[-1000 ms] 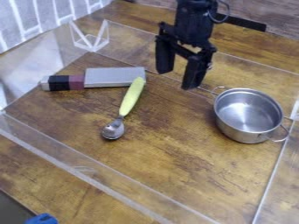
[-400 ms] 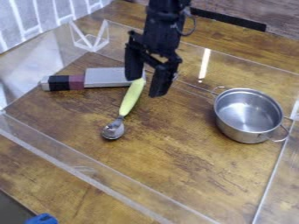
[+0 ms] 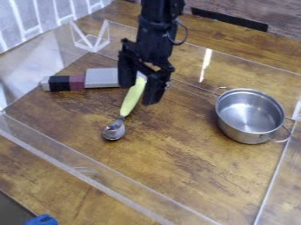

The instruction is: Put the spoon into the silver pot

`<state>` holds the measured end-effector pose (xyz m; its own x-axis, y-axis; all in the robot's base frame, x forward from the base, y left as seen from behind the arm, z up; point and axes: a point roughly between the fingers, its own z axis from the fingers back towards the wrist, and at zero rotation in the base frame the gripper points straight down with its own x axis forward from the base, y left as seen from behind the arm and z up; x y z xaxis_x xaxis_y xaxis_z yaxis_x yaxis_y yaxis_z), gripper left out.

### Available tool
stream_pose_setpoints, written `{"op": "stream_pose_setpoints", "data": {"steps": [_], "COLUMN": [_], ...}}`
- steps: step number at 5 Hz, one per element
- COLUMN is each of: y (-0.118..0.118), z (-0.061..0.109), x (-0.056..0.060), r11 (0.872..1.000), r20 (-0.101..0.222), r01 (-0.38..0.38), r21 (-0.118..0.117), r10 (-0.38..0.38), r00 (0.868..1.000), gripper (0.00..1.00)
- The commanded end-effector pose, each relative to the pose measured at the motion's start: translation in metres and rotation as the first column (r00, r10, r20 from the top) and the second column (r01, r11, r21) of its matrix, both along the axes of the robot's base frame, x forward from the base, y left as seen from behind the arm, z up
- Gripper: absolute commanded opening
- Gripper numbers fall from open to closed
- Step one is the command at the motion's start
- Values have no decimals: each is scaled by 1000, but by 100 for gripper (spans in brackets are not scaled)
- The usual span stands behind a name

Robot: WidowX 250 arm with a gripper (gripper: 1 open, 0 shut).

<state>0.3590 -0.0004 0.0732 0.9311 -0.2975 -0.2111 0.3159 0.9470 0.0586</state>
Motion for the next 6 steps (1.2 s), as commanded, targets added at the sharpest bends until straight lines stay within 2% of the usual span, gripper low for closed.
{"op": "stream_pose_setpoints", "data": {"steps": [1,2,4,5,6], "y": [6,5,19,22,24], "z": [25,14,-19,-25,-25], "x": [5,7,-1,-7,-12], "r11": [994,981,979,976,974], "r20": [98,89,73,71,71], "r01": [-106,-193,-203,-217,-226], "r21": [-11,-16,-26,-34,-34], "r10": [107,194,204,219,228], "r00": [989,977,976,973,971], "gripper": [100,100,100,0,0]}}
